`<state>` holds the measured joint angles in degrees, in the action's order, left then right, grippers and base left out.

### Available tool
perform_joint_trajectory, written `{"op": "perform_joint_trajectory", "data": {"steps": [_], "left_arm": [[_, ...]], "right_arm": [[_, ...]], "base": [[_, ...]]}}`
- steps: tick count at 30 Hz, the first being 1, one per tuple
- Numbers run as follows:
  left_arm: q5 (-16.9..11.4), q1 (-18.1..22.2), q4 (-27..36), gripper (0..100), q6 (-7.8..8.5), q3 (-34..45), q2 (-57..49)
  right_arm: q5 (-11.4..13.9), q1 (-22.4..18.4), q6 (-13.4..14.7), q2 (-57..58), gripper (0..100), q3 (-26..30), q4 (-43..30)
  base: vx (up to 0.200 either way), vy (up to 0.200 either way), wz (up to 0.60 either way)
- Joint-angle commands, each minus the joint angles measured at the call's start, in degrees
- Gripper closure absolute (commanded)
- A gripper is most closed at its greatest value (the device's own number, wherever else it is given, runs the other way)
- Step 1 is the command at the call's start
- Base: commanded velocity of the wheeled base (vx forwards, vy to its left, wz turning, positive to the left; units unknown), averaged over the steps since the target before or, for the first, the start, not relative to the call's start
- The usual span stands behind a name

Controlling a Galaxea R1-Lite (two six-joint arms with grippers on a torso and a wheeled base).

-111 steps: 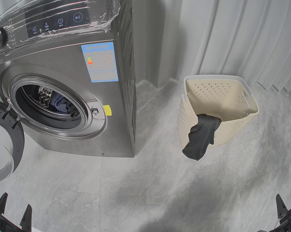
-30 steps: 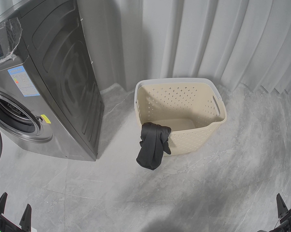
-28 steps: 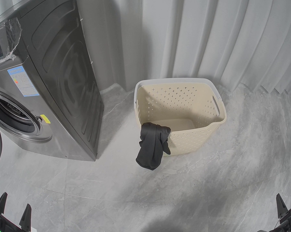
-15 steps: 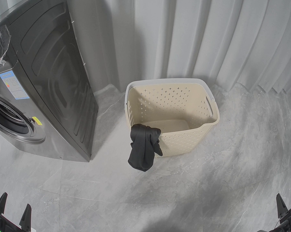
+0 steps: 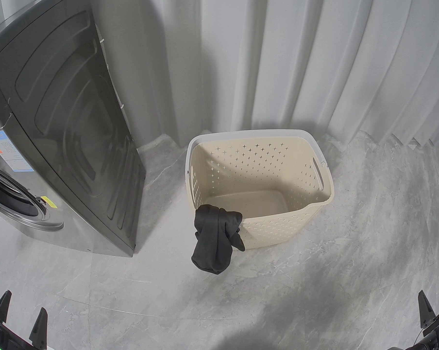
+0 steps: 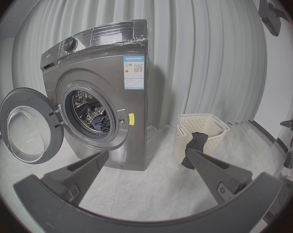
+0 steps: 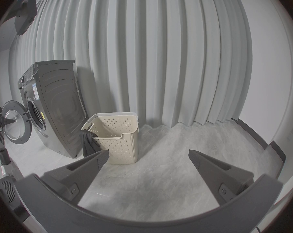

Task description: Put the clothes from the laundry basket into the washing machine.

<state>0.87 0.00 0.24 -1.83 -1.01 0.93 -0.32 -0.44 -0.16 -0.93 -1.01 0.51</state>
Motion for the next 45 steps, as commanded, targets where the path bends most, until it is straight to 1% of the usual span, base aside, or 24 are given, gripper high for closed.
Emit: {"op": "perform_joint_trajectory", "data": {"steps": [1, 2, 3, 4, 6, 7, 10, 12, 14, 15, 16, 20, 21, 22, 25, 28, 30, 32, 34, 37, 38, 43, 44, 45], "left_arm": [[0.01, 0.00, 0.02, 0, -0.02, 0.92, -0.66], [0.01, 0.00, 0.02, 0, -0.02, 0.92, -0.66], [0.01, 0.00, 0.02, 0, 0.07, 0.92, -0.66], [-0.07, 0.00, 0.02, 0, 0.33, 0.92, -0.66], [-0.07, 0.00, 0.02, 0, 0.51, 0.92, -0.66], [-0.07, 0.00, 0.02, 0, 0.51, 0.92, -0.66], [-0.25, 0.00, 0.02, 0, 0.42, 0.92, -0.66], [-0.25, 0.00, 0.02, 0, 0.42, 0.92, -0.66], [-0.16, 0.00, 0.02, 0, 0.07, 0.92, -0.66], [-0.16, 0.00, 0.02, 0, 0.07, 0.84, -0.66], [-0.07, 0.00, 0.02, 0, -0.02, 0.92, -0.66], [0.01, 0.00, 0.02, 0, 0.16, 0.92, -0.66], [0.01, 0.00, 0.02, 0, 0.16, 0.92, -0.66], [0.01, 0.00, 0.02, 0, 0.07, 0.92, -0.66], [0.01, 0.00, 0.02, 0, 0.07, 0.92, -0.66], [-0.07, 0.00, 0.02, 0, 0.33, 0.92, -0.66], [-0.07, 0.00, 0.02, 0, 0.42, 0.92, -0.66], [-0.07, 0.00, 0.02, 0, 0.33, 0.92, -0.66], [0.01, 0.00, 0.02, 0, 0.16, 0.84, -0.66], [-0.07, 0.00, 0.02, 0, 0.25, 0.92, -0.66], [-0.07, 0.00, 0.02, 0, 0.33, 0.92, -0.66], [-0.07, 0.00, 0.02, 0, 0.25, 0.92, -0.66], [-0.07, 0.00, 0.02, 0, 0.25, 0.92, -0.66], [-0.07, 0.00, 0.02, 0, 0.25, 0.92, -0.66]], "right_arm": [[0.32, 0.09, -0.46, 0.93, 0, -0.83, 2.65], [0.32, 0.09, -0.46, 0.93, 0, -0.83, 2.65], [0.23, 0.26, 0.16, -0.39, 0, -7.43, 6.70], [0.76, 0.53, 0.69, -2.85, 0, -10.50, 7.05], [0.93, 0.79, 1.21, -7.16, 0, -13.31, 6.87], [1.11, 0.88, 1.30, -7.95, 0, -13.40, 6.78], [4.54, 3.08, 1.39, -16.56, 0, -11.20, 5.38], [4.98, 3.69, 1.48, -19.90, 0, -10.59, 5.82], [6.12, 5.80, 2.09, -30.89, 0, -9.80, 9.07], [6.29, 6.06, 2.36, -31.86, 0, -9.80, 9.60], [7.00, 7.82, 3.76, -36.43, 0, -9.80, 12.32], [7.00, 12.39, 4.47, -43.02, 0, -10.24, 15.84], [7.00, 12.39, 4.47, -43.02, 0, -10.24, 15.84], [6.91, 14.68, 4.73, -46.01, 0, -10.50, 16.28], [6.82, 16.35, 5.70, -49.70, 0, -11.12, 16.89], [6.82, 16.52, 7.54, -53.30, 0, -11.29, 18.82], [6.82, 17.31, 7.89, -55.06, 0, -11.20, 20.05], [6.82, 19.34, 8.51, -57.87, 0, -11.38, 20.85], [6.82, 21.62, 10.27, -61.74, 0, -11.73, 22.60], [6.29, 24.70, 12.90, -66.49, 0, -12.70, 26.03], [5.59, 26.19, 14.05, -68.68, 0, -13.05, 28.05], [-1.18, 34.01, 18.62, -77.30, 0, -15.60, 34.20], [-2.14, 35.42, 19.41, -78.53, 0, -16.13, 34.56], [-2.14, 35.42, 19.41, -78.53, 0, -16.13, 34.56]], "base": [[0.000, 0.000, 0.00], [0.000, 0.000, 0.00], [0.000, 0.000, 0.00], [0.000, 0.000, 0.00], [0.000, 0.000, 0.00], [0.000, 0.000, 0.00], [0.000, 0.000, 0.00], [0.000, 0.000, 0.00], [0.000, 0.000, 0.00], [0.000, 0.000, 0.00], [0.000, 0.000, 0.00], [0.000, 0.000, 0.00], [0.200, 0.000, 0.00], [0.200, 0.000, 0.00], [0.067, 0.000, 0.00], [0.000, 0.000, 0.00], [0.000, 0.000, 0.00], [0.000, 0.000, 0.00], [0.000, 0.000, 0.00], [0.000, 0.000, 0.00], [0.000, 0.000, 0.00], [0.000, 0.000, 0.00], [0.000, 0.000, 0.00], [0.000, 0.000, 0.00]]}}
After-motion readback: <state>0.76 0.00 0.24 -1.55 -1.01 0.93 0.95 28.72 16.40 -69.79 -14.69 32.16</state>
